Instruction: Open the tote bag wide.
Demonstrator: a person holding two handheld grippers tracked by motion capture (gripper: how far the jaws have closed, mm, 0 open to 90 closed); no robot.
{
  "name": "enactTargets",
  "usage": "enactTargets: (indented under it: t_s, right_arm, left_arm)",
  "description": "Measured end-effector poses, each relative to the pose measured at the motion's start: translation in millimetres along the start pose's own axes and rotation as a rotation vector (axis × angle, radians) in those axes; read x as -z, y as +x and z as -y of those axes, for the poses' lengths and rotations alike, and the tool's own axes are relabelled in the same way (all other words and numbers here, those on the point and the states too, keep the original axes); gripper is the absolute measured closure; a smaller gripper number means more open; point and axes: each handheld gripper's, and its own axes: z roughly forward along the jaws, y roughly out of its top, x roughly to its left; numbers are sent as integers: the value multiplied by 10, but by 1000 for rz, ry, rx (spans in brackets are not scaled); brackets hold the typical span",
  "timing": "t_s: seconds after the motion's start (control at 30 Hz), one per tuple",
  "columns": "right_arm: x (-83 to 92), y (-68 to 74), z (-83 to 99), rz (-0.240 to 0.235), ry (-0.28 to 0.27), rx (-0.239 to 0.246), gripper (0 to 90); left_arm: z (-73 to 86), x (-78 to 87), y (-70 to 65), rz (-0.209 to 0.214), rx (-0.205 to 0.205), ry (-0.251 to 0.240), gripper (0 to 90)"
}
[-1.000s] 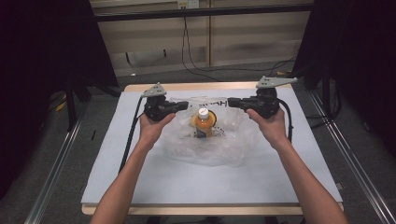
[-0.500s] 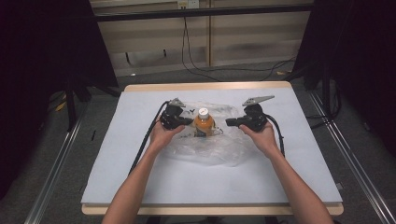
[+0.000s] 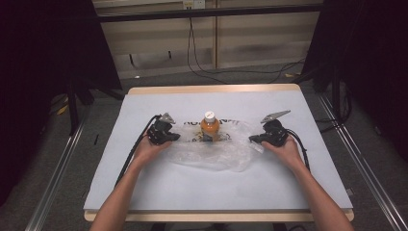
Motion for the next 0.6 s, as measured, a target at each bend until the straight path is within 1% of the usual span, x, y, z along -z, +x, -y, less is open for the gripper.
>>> enactTargets:
  t_s: [0.03, 0.07, 0.1, 0.13, 0.17, 0.2, 0.23, 0.27, 0.3, 0.33, 0.37, 0.4, 0.43, 0.47, 0.5, 0.53, 0.57, 0.6]
  right_arm:
    - [0, 0, 0, 0, 0, 0, 900]
    - [80, -5, 27, 23, 35, 45, 900]
    - [80, -5, 27, 23, 35, 45, 900]
    - [144, -23, 63, 23, 52, 61, 900]
    - [175, -37, 85, 19, 58, 59, 900]
    - [175, -37, 85, 19, 58, 59, 900]
    - [199, -48, 106, 16, 59, 67, 900]
    - [240, -63, 135, 23, 67, 80, 900]
    - [240, -63, 135, 23, 67, 80, 900]
    - [257, -62, 147, 26, 72, 86, 900]
    - [275, -64, 162, 22, 73, 86, 900]
    - [293, -60, 184, 28, 72, 84, 900]
    - [317, -50, 212, 31, 69, 91, 900]
    - [317, -50, 212, 31, 69, 91, 900]
    - [350, -44, 237, 43, 73, 94, 900]
    - [361, -42, 247, 47, 77, 94, 900]
    - [369, -55, 262, 47, 69, 86, 900]
    - [369, -55, 262, 47, 69, 86, 900]
  left_arm:
    - [0, 0, 0, 0, 0, 0, 900]
    - [59, 54, 16, 4, -18, 7, 900]
    - [59, 54, 16, 4, -18, 7, 900]
    - [87, 70, 3, 2, -19, 0, 900]
    - [108, 122, 1, 5, -72, 37, 900]
    - [108, 122, 1, 5, -72, 37, 900]
    - [111, 138, -7, 12, -88, 51, 900]
    - [109, 151, -20, 7, -103, 65, 900]
    - [108, 156, -42, 0, -111, 71, 900]
    - [105, 171, -43, 0, -143, 89, 900]
    - [122, 170, -65, -3, -120, 75, 900]
    - [129, 180, -63, 5, -128, 80, 900]
    - [150, 194, -70, -4, -143, 75, 900]
    - [150, 194, -70, -4, -143, 75, 900]
    - [161, 186, -83, 0, -126, 56, 900]
    - [155, 193, -75, -10, -144, 71, 900]
    - [155, 193, -75, -10, -144, 71, 900]
    - [150, 190, -82, -19, -155, 75, 900]
